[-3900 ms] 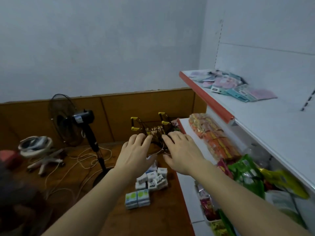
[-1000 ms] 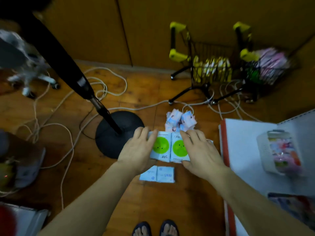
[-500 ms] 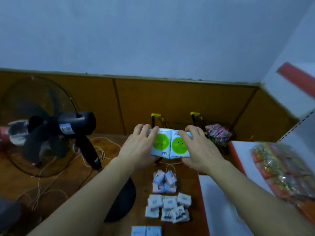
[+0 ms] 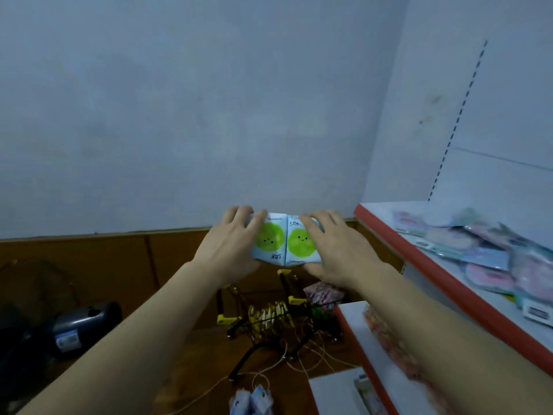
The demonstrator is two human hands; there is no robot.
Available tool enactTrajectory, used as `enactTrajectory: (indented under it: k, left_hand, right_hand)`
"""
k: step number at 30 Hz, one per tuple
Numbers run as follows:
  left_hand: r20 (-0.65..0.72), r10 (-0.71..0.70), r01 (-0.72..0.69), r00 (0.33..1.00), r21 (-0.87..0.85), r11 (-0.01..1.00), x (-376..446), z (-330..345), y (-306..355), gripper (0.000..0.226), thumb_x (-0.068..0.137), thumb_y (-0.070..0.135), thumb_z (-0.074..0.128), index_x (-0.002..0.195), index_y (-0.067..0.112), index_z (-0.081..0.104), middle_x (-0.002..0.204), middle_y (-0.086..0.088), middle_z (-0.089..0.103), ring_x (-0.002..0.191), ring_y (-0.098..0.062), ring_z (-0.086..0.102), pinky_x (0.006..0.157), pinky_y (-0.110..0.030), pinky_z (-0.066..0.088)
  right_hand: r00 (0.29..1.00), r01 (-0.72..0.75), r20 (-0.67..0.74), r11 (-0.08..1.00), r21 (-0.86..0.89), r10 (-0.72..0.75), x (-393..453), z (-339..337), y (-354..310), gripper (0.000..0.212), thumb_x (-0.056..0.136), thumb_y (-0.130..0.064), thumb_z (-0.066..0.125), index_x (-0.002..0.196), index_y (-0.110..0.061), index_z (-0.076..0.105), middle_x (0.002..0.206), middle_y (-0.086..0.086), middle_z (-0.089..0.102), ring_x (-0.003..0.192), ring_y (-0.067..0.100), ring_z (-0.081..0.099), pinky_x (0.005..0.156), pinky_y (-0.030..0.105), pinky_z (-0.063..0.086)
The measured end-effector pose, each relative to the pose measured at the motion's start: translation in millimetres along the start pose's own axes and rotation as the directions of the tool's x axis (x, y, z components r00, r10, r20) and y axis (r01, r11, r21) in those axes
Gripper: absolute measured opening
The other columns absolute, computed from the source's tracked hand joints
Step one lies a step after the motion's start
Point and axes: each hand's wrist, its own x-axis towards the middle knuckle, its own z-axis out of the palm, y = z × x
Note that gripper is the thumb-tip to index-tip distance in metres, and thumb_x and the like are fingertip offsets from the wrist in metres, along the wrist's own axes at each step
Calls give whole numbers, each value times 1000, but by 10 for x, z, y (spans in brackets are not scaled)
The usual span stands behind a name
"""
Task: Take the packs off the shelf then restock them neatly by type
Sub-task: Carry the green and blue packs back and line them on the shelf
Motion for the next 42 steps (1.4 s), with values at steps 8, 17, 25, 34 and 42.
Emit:
enactTrajectory:
  k: [8,17,25,34,42]
  left_hand:
    - [-121,233,-245,965,-97,965,368,-488,597,87,76,39,71,149,21,27,141,-5,35,134,-29,30,90,-44,49]
    - [-260,531,-587,806,-239,774,225,-649,2012,87,76,43,72,147,18,29,140,-9,38,131,-32,32,95,-48,50]
    - [-428,702,-822,569,-297,485,-305,-1072,3634,89,66,40,78,142,14,39,131,-12,48,119,-37,42,81,-49,55]
    - [-574,770,-948,277,-292,123,-1667,-1847,5405,89,68,43,74,143,13,36,131,-12,48,118,-36,41,77,-50,56]
    - [-673,736,-942,72,-289,-172,-3134,-2461,6570,91,69,47,73,145,12,36,133,-13,48,120,-38,42,73,-50,57]
  right_hand:
    - [963,-271,-44,956,-117,268,-609,-827,225,98,80,-46,69,156,-12,17,148,9,29,139,29,23,97,44,50]
    - [802,-587,-70,760,-277,594,-2165,-1506,282,91,78,-50,71,150,-15,30,143,6,34,135,27,28,91,42,51]
    - [566,-775,-132,470,-422,814,-3863,-2328,49,88,81,-48,70,150,-16,27,145,6,31,138,26,25,84,41,54]
    - [294,-844,-230,139,-518,928,-5893,-3320,-816,94,81,-53,69,154,-18,22,144,6,34,137,27,27,82,41,54]
    - [66,-823,-287,-111,-557,956,-7379,-3994,-1793,96,81,-54,70,155,-17,22,144,7,35,136,28,27,85,42,54]
